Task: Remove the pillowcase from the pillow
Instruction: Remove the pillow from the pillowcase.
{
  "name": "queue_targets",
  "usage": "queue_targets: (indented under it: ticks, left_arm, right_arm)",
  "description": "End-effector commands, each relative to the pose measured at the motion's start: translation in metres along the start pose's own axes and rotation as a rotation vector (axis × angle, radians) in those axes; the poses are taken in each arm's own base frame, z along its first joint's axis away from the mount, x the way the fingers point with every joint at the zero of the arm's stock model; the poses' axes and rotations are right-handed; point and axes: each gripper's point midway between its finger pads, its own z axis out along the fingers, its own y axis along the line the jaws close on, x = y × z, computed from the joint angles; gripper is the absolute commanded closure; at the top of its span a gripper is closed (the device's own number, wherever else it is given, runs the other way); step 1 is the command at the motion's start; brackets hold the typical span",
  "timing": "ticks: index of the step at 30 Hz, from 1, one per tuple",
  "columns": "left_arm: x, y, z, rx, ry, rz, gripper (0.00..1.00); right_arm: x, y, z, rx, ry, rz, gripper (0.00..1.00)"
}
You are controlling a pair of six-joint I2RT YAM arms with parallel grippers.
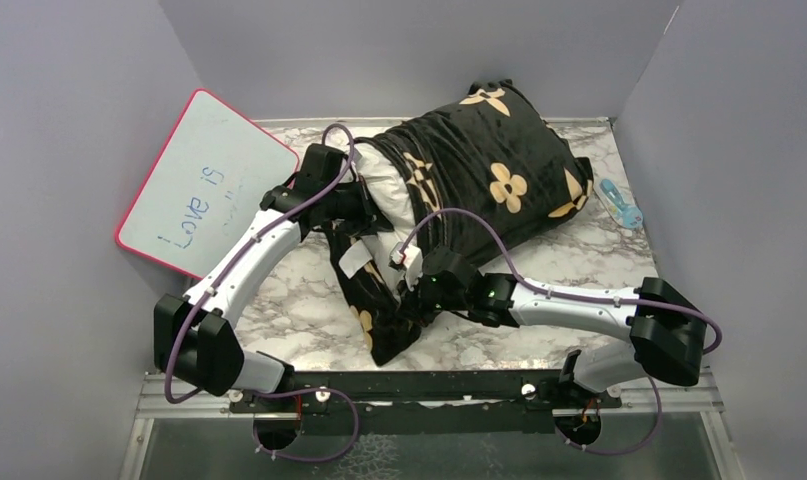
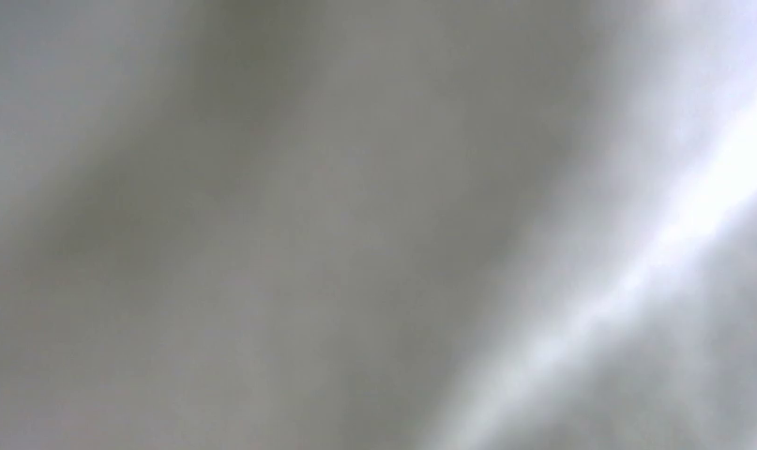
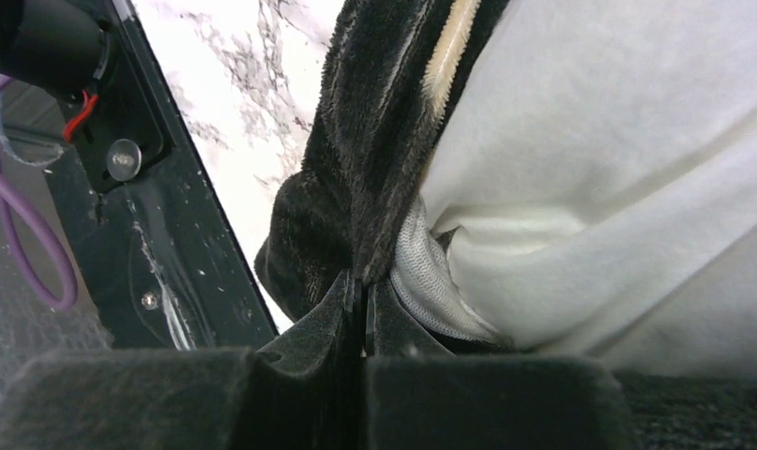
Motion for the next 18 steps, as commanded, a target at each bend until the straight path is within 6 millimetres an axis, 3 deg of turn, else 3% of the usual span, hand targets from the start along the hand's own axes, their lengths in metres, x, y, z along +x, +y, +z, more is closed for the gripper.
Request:
queue_targets:
  ticks: [1,6,18]
  left_arm:
    - [-0.110,-0.109,-0.067,0.360,-0.394,0.146,1.00]
    - [-0.141,-0.114,-0.094,0.382,-0.454,0.135,1.00]
    - [-0.148,-0.116,-0.109,0.393,-0.463,0.144,1.00]
  right_arm:
    - [0.126,0.041,-0.029,-0.150,0.470,0.065,0.99]
    - [0.129,0.038,-0.030,-0.135,0.463,0.061,0.99]
    - [0.123,0.025,-0.021,-0.042,0.402,0.095,0.99]
